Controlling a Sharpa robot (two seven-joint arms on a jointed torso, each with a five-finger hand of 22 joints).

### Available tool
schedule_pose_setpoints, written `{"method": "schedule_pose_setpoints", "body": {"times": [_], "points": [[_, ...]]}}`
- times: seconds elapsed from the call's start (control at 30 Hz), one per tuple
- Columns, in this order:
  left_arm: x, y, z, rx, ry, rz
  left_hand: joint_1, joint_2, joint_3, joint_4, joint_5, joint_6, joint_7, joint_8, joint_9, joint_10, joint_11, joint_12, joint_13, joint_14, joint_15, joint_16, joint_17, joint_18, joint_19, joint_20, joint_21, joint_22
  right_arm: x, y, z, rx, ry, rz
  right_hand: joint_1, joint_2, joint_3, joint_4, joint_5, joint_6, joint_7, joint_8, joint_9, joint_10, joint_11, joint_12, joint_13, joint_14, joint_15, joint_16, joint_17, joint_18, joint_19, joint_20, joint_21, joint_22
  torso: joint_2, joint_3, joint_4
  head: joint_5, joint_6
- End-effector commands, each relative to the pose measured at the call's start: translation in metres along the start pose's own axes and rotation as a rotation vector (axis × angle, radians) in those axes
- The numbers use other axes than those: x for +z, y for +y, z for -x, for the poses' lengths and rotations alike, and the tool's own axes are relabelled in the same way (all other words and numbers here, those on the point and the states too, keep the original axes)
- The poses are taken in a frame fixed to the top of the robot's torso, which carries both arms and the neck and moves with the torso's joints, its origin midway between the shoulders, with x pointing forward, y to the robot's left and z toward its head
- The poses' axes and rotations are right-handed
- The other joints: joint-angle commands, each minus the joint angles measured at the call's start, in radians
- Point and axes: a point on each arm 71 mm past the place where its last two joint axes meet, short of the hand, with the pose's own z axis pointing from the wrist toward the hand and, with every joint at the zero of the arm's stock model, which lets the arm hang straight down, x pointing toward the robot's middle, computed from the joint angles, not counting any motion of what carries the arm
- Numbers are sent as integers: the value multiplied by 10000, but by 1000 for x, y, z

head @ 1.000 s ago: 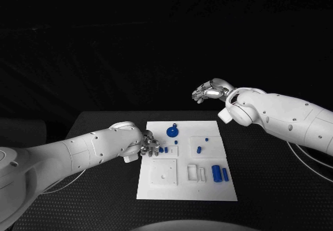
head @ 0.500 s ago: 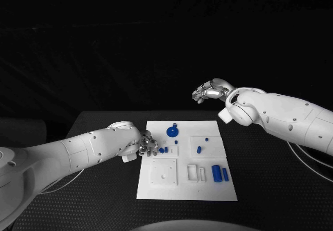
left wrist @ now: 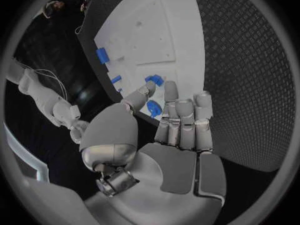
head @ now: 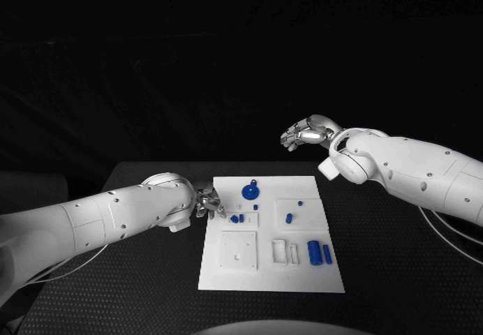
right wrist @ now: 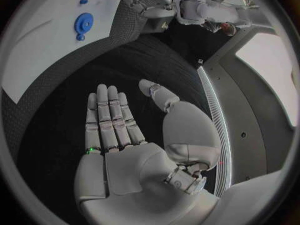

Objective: Assemble the parts on the task board

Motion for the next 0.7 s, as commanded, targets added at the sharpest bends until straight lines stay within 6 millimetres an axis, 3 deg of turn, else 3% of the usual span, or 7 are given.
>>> {"method": "schedule_pose_setpoints", "body": {"times": [0.03,0.1,0.17,0.23,0.37,0.5,0.7], "points": [[-6,-14,10,804,-1941,-1747,467,-230,-148,-20,-25,-49,73,10,34,-431,109,-327,-209,-384,100,-347,-151,120,-349,-558,-267,-70,0,0,0,2,-2,92,114,31,-25,-22,41,-82,-3,61,-11,61,23,-35,-22,-13,35,-8,-15,-103,56,9,-59,34,-7,2,4,-6,8],[-8,-18,11,1225,-2524,-2298,766,-404,-282,18,-36,-87,153,27,59,-639,194,-581,-433,-477,170,-516,-233,65,-473,-477,-420,-131,0,-1,0,4,-8,81,127,34,-21,-29,39,-83,-3,63,-14,65,23,-34,-28,-10,34,-5,-16,-101,59,8,-64,40,2,1,2,4,45],[-11,-21,10,1402,-2945,-2755,1222,-736,-290,-20,-30,-64,207,66,85,-970,274,-840,-625,-587,242,-662,-298,58,-545,-422,-507,-159,-1,-2,1,4,-12,72,133,36,-19,-32,37,-82,-3,64,-15,66,23,-33,-31,-10,33,-4,-17,-101,61,8,-66,43,7,-2,1,12,55],[-13,-24,9,1625,-3196,-3098,1358,-829,-351,67,-45,-61,245,87,99,-1050,320,-928,-734,-616,299,-739,-333,34,-584,-361,-578,-187,-1,-2,1,4,-18,64,136,36,-18,-33,36,-82,-3,65,-16,67,23,-33,-33,-9,33,-4,-17,-101,62,7,-67,45,8,-5,-1,12,58],[-14,-25,2,2205,-3586,-3486,1517,-1246,-538,138,-111,-94,284,106,121,-1182,383,-1070,-925,-598,355,-781,-348,44,-569,-309,-621,-199,-1,-3,1,5,-25,55,146,40,-15,-37,32,-80,-4,68,-17,70,23,-31,-40,-8,33,-1,-19,-101,67,7,-72,51,4,-7,5,15,65],[-11,-25,-5,2597,-3754,-3533,1413,-1480,-737,233,-122,-122,304,120,145,-1225,409,-1113,-1002,-580,380,-783,-344,54,-554,-282,-634,-201,-1,-3,1,5,-29,53,154,41,-14,-41,30,-79,-4,70,-19,73,22,-30,-45,-8,32,0,-20,-101,69,8,-76,55,6,-6,0,34,83],[-6,-24,-17,2971,-3811,-3581,1420,-1522,-1010,234,-121,-86,280,188,205,-1186,392,-1079,-1063,-519,364,-756,-324,105,-503,-281,-644,-205,-1,-3,1,5,-31,45,160,43,-13,-42,27,-79,-4,72,-21,75,22,-29,-51,-7,32,2,-21,-101,73,8,-80,60,13,-9,-17,52,79]]}}
